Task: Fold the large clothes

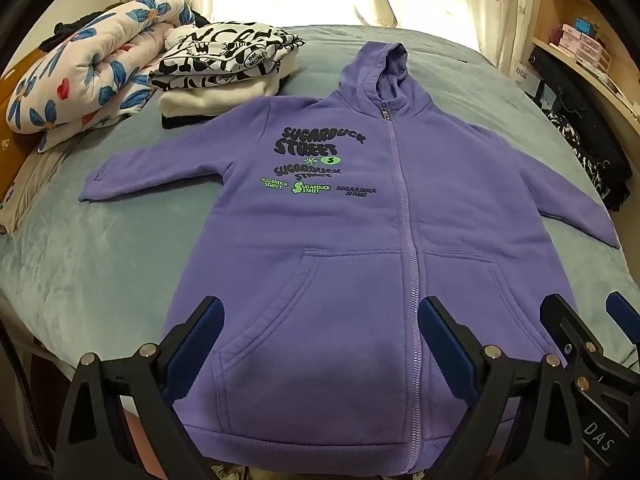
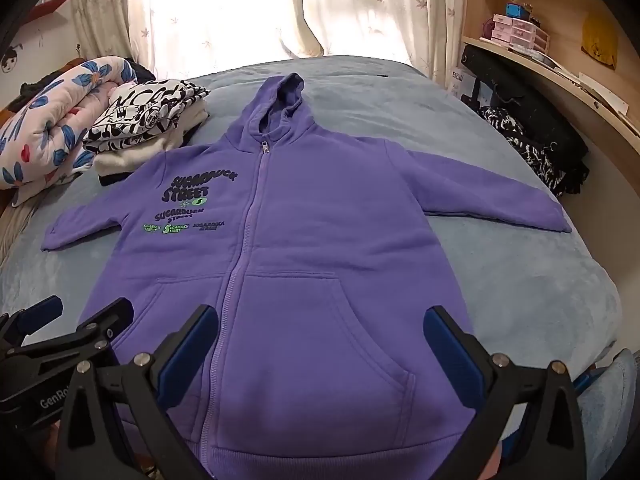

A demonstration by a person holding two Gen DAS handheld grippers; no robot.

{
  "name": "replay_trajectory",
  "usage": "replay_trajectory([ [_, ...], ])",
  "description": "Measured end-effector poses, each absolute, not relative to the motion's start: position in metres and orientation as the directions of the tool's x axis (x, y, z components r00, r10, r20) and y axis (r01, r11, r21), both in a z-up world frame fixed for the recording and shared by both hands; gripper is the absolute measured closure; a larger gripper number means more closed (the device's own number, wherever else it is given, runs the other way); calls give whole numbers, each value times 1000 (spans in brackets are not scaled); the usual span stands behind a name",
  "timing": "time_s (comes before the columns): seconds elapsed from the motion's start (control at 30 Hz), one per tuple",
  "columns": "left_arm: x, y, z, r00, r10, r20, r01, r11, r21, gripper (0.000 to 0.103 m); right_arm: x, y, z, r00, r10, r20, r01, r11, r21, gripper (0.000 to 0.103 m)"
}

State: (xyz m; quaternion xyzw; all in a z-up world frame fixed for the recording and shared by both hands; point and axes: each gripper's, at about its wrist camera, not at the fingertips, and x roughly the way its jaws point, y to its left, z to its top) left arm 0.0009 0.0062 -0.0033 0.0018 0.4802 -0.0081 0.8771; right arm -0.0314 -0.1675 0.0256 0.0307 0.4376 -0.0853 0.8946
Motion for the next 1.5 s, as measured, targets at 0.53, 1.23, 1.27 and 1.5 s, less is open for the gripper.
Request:
replay_trajectory([
  [0.53, 0, 7, -10, 515, -26, -857, 0, 1000, -31, 7, -35, -166, 29, 603, -133, -787, 176, 984, -32, 0],
  [1.23, -14, 7, 0, 557, -39, -830, 36, 999, -22, 11, -41, -163, 31, 601, -121, -790, 171, 985, -21, 0],
  [1.27, -14, 8, 0, 556, -37, -831, 38, 999, -20, 12, -41, -163, 31, 599, -123, -791, 171, 985, -24, 0],
  [1.5, -15, 9, 4, 558, -29, -829, 38, 999, -9, 12, -40, -161, 32, 598, -124, -792, 168, 985, -27, 0],
])
